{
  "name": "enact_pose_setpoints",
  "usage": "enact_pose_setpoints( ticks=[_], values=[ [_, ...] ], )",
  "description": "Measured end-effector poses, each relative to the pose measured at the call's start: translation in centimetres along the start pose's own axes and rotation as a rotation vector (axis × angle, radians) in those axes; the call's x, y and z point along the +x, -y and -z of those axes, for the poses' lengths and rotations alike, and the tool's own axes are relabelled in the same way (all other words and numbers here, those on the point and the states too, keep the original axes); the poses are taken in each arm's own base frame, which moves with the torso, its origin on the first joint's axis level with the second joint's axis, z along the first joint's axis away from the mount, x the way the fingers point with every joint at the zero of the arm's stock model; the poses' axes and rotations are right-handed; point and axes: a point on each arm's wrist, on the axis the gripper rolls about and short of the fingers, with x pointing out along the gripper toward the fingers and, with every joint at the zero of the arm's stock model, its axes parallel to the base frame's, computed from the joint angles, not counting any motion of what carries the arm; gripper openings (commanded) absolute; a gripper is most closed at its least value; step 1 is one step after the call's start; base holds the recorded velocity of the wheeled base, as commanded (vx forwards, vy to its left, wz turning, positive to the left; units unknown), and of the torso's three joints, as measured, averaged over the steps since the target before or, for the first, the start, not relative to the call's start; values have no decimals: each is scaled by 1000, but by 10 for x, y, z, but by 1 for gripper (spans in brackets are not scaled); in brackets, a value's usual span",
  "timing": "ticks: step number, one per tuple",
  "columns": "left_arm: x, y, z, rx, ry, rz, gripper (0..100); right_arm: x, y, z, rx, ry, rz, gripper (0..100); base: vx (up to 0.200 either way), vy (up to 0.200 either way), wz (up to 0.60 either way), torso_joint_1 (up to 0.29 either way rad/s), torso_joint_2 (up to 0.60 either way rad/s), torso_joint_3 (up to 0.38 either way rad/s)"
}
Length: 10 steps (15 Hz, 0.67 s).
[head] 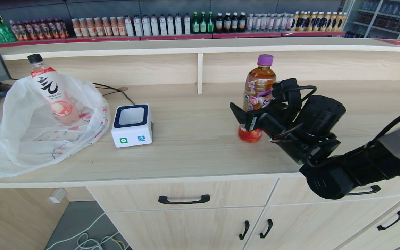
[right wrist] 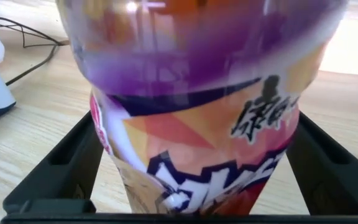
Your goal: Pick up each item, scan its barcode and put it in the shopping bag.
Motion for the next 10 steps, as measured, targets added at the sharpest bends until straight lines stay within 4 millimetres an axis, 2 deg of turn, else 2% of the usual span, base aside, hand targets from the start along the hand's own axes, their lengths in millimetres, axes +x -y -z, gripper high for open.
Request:
enact_pose_setpoints(
  ticks=[10],
  values=[
    [0,0,0,0,0,0,100,-1,3,-5,5,12,7,0,0,0,0,0,0,0]
  ],
)
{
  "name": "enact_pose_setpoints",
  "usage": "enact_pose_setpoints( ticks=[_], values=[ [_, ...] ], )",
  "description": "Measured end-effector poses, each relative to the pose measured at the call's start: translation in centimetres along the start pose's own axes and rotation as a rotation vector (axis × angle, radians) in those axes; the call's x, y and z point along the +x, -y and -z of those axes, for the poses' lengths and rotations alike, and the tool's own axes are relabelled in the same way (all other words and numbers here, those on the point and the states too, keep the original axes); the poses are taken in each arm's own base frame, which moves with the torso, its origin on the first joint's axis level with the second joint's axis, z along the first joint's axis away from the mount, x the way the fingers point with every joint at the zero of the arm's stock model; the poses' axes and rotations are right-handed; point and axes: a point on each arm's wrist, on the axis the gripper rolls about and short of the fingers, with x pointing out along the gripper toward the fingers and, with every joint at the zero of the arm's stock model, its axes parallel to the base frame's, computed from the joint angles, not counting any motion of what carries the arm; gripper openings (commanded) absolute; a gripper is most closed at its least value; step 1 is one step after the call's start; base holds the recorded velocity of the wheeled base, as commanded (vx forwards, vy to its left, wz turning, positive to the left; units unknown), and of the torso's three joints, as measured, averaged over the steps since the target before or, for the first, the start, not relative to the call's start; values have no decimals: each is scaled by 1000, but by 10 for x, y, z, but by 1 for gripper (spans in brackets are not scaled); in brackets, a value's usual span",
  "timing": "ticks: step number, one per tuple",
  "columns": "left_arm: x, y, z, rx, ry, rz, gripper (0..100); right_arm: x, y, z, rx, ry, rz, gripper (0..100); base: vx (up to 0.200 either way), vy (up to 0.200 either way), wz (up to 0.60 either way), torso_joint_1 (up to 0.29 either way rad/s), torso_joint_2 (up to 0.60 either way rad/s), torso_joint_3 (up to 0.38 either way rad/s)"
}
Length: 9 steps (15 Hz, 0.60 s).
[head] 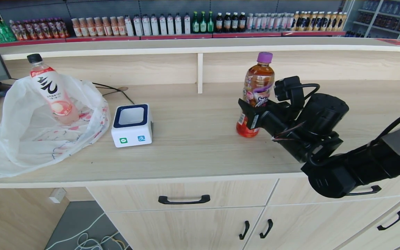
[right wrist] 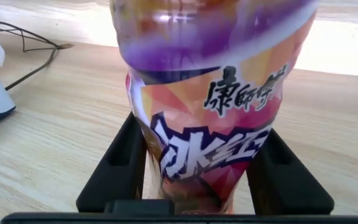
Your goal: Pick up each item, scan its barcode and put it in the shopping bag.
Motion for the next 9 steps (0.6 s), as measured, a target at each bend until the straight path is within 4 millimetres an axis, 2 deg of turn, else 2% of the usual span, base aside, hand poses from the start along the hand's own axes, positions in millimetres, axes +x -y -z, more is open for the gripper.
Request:
enact_pose_setpoints(
  ticks=[9],
  values=[
    [0,0,0,0,0,0,100,-4,1,-10,2,15,30,0,0,0,0,0,0,0]
  ],
)
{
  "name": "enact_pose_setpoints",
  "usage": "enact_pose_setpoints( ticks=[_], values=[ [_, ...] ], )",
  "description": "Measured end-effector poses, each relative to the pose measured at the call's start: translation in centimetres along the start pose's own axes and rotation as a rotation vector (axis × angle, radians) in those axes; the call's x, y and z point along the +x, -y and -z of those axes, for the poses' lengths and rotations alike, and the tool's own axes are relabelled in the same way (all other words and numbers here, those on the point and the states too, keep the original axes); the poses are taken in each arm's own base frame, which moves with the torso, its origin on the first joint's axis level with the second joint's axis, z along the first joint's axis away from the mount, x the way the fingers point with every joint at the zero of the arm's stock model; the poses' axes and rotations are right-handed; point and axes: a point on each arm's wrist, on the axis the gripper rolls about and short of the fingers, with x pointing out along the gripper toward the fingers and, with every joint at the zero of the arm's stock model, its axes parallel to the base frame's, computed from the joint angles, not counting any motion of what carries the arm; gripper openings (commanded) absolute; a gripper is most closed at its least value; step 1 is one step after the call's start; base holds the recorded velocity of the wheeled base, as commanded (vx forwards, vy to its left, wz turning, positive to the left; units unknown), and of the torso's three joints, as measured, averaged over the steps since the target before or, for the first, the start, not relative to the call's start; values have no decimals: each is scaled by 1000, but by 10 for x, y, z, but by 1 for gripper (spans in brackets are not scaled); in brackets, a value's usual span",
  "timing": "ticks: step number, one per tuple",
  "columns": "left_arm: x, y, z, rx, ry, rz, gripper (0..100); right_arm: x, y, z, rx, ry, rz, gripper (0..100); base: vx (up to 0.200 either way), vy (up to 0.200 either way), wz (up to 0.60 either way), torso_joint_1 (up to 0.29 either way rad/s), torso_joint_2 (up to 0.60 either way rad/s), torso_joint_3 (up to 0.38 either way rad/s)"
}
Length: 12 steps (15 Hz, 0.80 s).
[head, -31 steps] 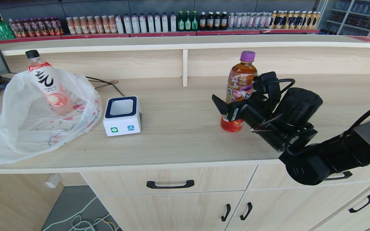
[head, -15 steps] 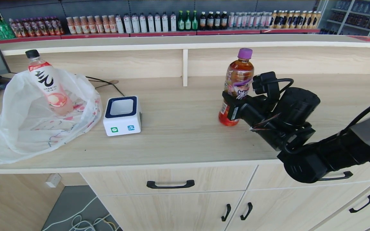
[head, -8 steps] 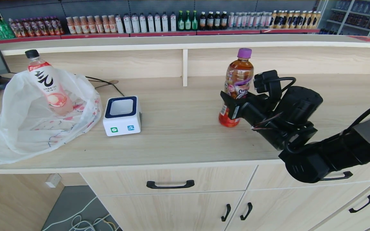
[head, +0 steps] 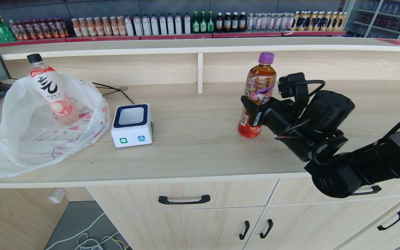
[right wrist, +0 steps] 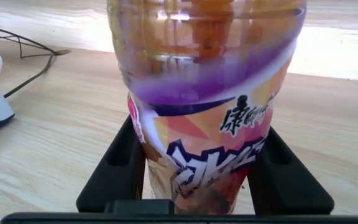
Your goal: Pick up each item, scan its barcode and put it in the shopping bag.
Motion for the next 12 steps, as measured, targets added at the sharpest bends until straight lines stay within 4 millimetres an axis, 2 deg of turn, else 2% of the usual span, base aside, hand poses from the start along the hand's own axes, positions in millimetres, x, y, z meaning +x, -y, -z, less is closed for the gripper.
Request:
enact_pose_setpoints(
  ticks=[5,10,12],
  values=[
    [0,0,0,0,0,0,100,-12,4,-31,1,29,49,0,0,0,0,0,0,0],
    [0,0,0,0,0,0,100,-44,11,-76,6,69,75,0,0,0,0,0,0,0],
    [0,0,0,0,0,0,100,-62,13,-88,7,73,76,0,0,0,0,0,0,0]
  ],
)
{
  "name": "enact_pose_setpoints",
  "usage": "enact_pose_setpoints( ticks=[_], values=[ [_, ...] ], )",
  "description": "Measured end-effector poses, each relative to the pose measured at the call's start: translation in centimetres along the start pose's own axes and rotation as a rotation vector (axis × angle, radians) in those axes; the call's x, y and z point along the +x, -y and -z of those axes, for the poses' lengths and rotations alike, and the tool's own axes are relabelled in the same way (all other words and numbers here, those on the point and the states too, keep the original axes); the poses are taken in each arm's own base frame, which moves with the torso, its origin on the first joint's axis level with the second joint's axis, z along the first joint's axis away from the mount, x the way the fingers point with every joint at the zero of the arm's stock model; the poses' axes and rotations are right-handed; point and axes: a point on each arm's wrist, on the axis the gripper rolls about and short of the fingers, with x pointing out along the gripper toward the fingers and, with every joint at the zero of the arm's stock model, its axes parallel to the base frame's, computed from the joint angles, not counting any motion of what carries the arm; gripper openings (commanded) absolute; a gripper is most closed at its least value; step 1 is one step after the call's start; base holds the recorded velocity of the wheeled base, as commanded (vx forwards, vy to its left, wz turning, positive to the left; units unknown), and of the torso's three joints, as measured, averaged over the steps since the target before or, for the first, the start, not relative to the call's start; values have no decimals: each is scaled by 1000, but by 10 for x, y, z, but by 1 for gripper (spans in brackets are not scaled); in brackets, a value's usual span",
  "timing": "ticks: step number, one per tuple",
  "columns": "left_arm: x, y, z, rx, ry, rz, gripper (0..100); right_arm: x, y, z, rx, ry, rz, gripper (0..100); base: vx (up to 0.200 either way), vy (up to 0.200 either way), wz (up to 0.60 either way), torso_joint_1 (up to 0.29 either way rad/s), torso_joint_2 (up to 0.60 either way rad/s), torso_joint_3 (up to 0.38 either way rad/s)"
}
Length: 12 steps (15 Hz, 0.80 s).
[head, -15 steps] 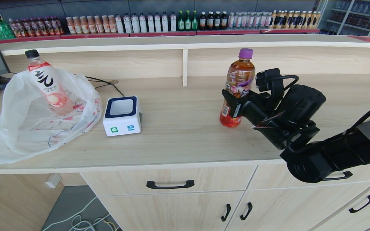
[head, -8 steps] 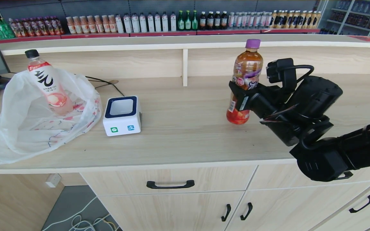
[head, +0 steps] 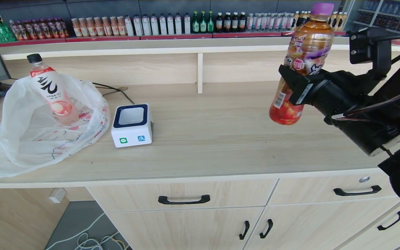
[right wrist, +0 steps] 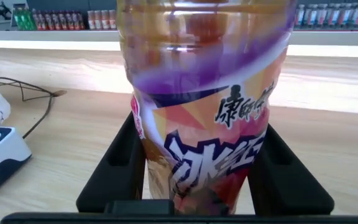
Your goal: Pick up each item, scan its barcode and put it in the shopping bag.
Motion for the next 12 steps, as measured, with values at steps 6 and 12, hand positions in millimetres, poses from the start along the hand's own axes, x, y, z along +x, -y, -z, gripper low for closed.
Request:
enact_pose_setpoints(
  ticks=[6,12],
  values=[
    [0,0,0,0,0,0,100,-56,-2,-12,136,-49,-119,0,0,0,0,0,0,0],
    [0,0,0,0,0,0,100,-70,-6,-17,343,-72,-352,0,0,0,0,0,0,0]
  ],
)
